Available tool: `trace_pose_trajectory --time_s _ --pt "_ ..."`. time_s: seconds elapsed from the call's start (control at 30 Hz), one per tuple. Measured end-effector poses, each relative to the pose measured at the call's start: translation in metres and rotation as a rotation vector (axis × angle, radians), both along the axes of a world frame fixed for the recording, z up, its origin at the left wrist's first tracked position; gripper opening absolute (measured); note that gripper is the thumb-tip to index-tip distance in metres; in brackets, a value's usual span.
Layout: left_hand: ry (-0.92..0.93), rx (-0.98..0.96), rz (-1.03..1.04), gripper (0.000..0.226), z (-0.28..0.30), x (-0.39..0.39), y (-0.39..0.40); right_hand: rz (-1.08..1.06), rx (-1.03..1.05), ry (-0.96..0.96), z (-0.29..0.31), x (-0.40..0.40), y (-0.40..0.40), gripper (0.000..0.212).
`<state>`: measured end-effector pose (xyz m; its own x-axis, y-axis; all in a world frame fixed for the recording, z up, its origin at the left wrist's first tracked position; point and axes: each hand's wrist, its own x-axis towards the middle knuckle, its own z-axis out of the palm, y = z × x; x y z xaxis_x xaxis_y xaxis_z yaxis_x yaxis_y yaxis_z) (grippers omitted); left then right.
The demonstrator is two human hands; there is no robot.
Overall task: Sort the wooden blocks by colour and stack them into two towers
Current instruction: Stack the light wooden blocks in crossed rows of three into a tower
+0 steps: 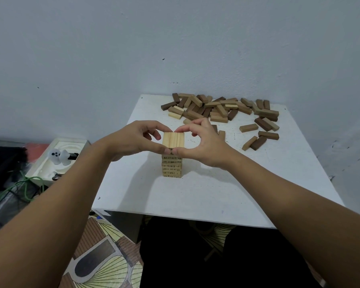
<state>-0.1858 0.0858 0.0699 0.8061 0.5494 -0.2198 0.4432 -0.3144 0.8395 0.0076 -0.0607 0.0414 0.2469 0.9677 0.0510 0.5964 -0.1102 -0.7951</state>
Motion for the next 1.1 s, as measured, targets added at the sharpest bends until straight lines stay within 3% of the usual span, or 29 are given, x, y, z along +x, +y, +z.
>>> trace_pose_trajectory --time_s 0.17,0.33,0.43,0.53,0.67,0.73,0.9,1.1 --pt "0.005 -0.005 -0.001 0.052 0.002 0.001 -0.001 0.002 -0.002 0.001 -0.001 0.001 0.0 0.054" --pt "0.006 -0.084 0.0 0.089 0.009 -0.004 0.001 0.02 -0.013 0.03 0.0 0.009 -0.005 0.078" --pt "-0.107 -0.112 0.108 0.079 0.015 -0.001 0.004 -0.02 0.034 0.104 0.001 0.023 -0.01 0.063" --pt "-0.149 0.017 0.225 0.075 0.027 0.013 0.001 -0.132 0.073 0.032 0.001 0.047 -0.015 0.053" --pt "-0.111 0.276 0.326 0.076 0.044 0.062 -0.009 -0.25 -0.036 -0.198 -0.009 0.085 -0.025 0.049" --pt "-0.051 0.418 0.323 0.079 0.05 0.098 -0.016 -0.269 -0.11 -0.303 -0.016 0.105 -0.03 0.052" --pt "0.308 0.703 0.132 0.064 0.04 0.194 -0.039 -0.284 -0.235 -0.459 -0.028 0.153 -0.034 0.067" --pt "0.476 0.72 -0.022 0.05 -0.021 0.28 -0.02 -0.252 -0.328 -0.506 -0.04 0.205 -0.022 0.066"
